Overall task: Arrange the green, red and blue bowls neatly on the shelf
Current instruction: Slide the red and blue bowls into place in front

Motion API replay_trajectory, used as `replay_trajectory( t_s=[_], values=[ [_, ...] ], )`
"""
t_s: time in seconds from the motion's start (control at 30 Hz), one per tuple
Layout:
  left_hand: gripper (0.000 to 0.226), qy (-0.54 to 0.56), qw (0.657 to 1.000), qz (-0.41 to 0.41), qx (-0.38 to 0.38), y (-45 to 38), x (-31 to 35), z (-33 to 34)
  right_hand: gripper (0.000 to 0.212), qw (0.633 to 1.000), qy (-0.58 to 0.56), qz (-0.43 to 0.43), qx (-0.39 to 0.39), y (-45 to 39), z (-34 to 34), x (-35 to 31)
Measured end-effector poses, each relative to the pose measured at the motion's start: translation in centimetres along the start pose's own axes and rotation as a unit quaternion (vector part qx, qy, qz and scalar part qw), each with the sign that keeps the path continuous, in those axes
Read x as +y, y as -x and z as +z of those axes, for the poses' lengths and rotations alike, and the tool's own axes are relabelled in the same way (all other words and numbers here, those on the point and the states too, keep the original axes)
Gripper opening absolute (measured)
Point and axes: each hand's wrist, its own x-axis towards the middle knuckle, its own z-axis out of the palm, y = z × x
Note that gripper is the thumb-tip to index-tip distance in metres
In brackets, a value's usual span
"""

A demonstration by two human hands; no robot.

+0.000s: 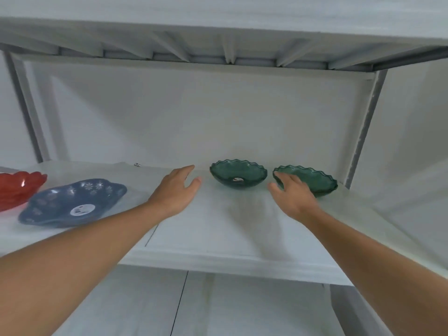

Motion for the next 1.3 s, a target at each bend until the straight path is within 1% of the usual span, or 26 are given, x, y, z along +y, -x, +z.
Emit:
replay_trajectory(
  t_s=[0.13, 0.3, 0.53, 0.63, 0.7, 0.87, 1.07, 1.3],
  values=[
    [0.074, 0.009, 0.999, -0.034, -0.016, 4.3, -5.0, -4.0, 0.071, 0.999, 0.002, -0.013, -0.045, 3.8, 4.2, -7.3],
    [0.073, 0.011, 0.999, -0.037, -0.022, 6.8, -6.5, -8.7, 0.072, 0.998, -0.006, -0.025, -0.057, 6.9, 6.2, -13.3],
    [0.067, 0.014, 0.999, -0.033, 0.005, 9.0, -6.7, -11.3, 0.072, 0.996, -0.024, -0.047, -0.068, 9.0, 6.3, -16.0],
    [0.067, -0.019, 0.999, -0.041, 0.004, 10.7, -7.0, -12.0, 0.071, 0.994, -0.046, -0.058, -0.080, 9.5, 7.1, -16.6],
    [0.066, -0.042, 0.998, -0.048, 0.008, 11.6, -8.0, -12.7, 0.070, 0.992, -0.052, -0.074, -0.089, 9.6, 8.2, -17.3],
    [0.064, -0.056, 0.995, -0.075, 0.038, 13.1, -10.9, -16.3, 0.070, 0.986, -0.088, -0.093, -0.104, 10.3, 10.6, -20.2],
    [0.066, -0.064, 0.993, -0.082, 0.060, 13.7, -16.6, -21.6, 0.072, 0.982, -0.099, -0.107, -0.117, 10.8, 14.6, -25.8],
    [0.069, -0.070, 0.995, -0.045, 0.050, 11.6, -26.9, -27.3, 0.069, 0.989, -0.080, -0.094, -0.080, 10.0, 21.4, -34.9]
  ],
)
